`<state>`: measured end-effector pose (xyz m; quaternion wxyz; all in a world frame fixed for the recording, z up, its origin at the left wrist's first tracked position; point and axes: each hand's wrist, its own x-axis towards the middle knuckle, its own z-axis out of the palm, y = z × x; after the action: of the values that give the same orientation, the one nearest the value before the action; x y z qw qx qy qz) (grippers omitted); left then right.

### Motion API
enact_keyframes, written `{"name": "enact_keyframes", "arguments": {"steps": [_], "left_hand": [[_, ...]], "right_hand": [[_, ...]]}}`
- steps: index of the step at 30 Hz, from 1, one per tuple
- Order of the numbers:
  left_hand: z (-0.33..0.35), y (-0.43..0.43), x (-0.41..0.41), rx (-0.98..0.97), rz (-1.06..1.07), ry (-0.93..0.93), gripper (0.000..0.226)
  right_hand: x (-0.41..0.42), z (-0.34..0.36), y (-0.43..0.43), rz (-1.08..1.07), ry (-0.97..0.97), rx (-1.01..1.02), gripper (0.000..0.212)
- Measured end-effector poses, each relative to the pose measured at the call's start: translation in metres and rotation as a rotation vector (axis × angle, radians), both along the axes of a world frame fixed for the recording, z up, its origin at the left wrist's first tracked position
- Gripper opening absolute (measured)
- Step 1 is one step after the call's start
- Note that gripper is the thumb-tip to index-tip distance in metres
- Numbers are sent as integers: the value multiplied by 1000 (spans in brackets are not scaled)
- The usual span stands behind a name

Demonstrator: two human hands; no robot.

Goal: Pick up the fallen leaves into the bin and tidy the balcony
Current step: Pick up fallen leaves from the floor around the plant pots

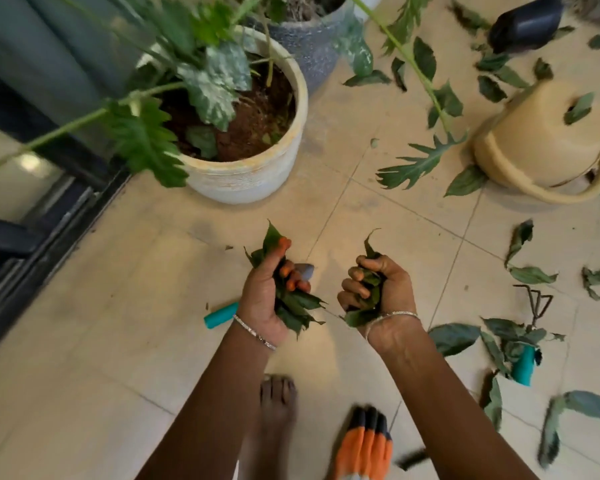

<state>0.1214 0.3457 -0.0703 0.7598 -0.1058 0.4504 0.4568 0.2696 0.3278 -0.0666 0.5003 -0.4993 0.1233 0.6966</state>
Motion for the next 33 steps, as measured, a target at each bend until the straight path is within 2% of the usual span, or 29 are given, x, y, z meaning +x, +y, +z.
{"name": "enact_keyframes", "arguments": {"steps": [7, 11, 17, 21, 25, 29, 33], "left_hand": [[123, -68, -51, -10, 106, 10, 18], [227, -119, -78, -44, 201, 5, 27], [384, -200, -110, 43, 315, -3, 23], [498, -254, -134, 76, 399, 42, 25], [584, -312, -157, 114, 456, 50, 26], [634, -373, -179, 127, 558, 53, 28], [665, -434, -202, 87, 732, 83, 30]], "right_hand": [[-48, 126, -45, 115, -45, -32, 29], [-82, 231, -75, 187, -49, 7, 40], [-106, 400, -124, 225, 139, 156, 64], [-116, 509, -153, 394, 103, 207, 48], [-124, 588, -188, 479, 88, 244, 36], [-136, 626, -230, 505, 88, 203, 22], [-167, 645, -272, 587, 74, 126, 19]]}}
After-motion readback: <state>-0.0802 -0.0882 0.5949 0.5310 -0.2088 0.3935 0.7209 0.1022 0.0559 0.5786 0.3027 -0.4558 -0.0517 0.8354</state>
